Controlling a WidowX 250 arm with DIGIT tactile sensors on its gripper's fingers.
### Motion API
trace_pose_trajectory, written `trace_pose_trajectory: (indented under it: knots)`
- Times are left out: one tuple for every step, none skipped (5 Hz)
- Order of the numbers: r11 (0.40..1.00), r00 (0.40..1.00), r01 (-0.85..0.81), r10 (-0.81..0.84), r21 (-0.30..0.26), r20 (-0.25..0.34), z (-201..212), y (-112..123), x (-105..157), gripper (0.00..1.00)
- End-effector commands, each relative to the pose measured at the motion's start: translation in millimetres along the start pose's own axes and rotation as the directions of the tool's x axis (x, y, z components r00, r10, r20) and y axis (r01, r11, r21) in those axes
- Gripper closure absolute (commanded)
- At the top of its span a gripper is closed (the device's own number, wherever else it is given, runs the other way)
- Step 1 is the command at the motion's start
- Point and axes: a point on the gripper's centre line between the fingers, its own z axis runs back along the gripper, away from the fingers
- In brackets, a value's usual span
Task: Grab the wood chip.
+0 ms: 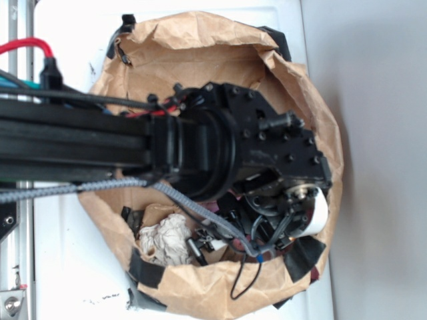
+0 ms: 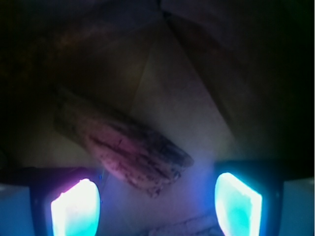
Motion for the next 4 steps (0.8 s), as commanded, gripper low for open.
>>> trace_pose_trajectory:
  knots:
    - [0.974, 0.976, 0.218, -0.219, 0.056, 0.013, 26.9, -50.0, 7.2, 0.0]
    - [0.969, 0.972, 0.236, -0.236, 0.068, 0.001, 31.8, -76.4, 12.7, 0.0]
    - [0.969, 0.972, 0.236, -0.236, 0.068, 0.001, 31.8, -76.4, 12.7, 0.0]
    - [0.969, 0.972, 0.236, -0.236, 0.068, 0.001, 31.8, -76.4, 12.7, 0.0]
